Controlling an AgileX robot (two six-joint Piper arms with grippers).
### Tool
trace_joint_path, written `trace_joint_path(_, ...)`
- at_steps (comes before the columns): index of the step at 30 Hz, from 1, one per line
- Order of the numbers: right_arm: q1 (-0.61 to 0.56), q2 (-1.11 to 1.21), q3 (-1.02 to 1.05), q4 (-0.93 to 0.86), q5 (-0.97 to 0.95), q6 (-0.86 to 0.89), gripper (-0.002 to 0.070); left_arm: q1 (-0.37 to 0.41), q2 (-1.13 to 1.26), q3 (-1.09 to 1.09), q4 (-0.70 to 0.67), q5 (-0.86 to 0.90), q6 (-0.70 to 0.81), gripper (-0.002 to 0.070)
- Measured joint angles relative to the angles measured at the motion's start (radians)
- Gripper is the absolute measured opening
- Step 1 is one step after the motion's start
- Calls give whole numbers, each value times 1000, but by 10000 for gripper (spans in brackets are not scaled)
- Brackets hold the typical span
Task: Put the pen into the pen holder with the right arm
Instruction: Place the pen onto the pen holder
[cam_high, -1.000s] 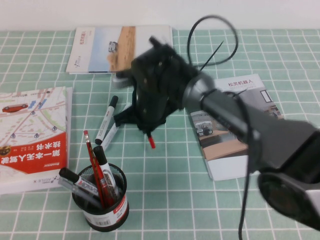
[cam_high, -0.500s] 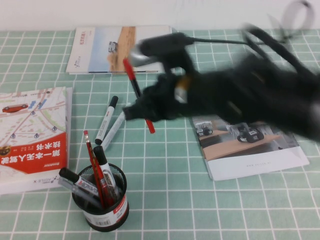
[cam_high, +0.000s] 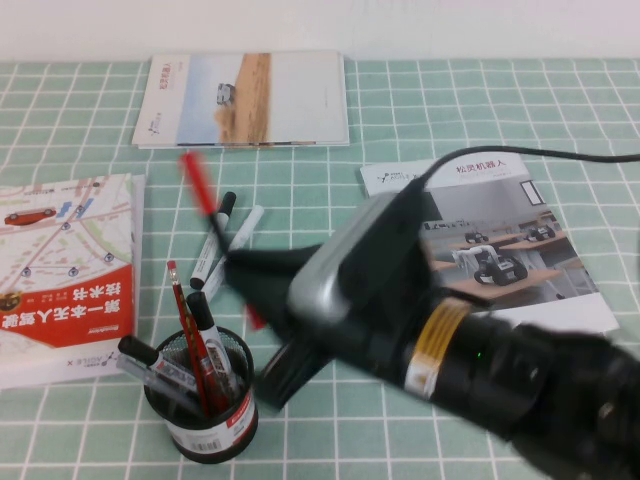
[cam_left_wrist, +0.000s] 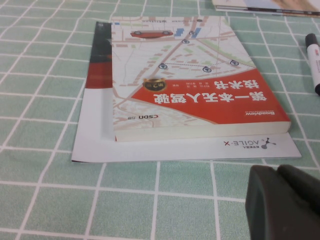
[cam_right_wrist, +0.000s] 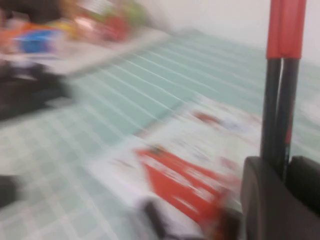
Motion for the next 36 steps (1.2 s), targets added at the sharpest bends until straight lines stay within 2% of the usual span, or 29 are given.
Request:
trace_joint_path(5, 48, 70, 8, -109, -185, 0, 51, 0, 0, 0, 0, 0, 0, -4)
trace_joint_path(10, 54, 176, 8, -134, -291, -2, 51, 0, 0, 0, 0, 0, 0, -4)
trace_joint_path(27, 54, 349, 8, -82, -337, -26, 57, 0, 0, 0, 0, 0, 0, -4)
trace_joint_path(30, 54, 350, 8, -78, -337, -26, 103, 0, 0, 0, 0, 0, 0, -4)
trace_joint_path(33, 54, 348, 8, -78, -320, -26, 218, 0, 0, 0, 0, 0, 0, -4)
trace_joint_path(36, 54, 328, 13, -78, -280, -26, 278, 0, 0, 0, 0, 0, 0, -4)
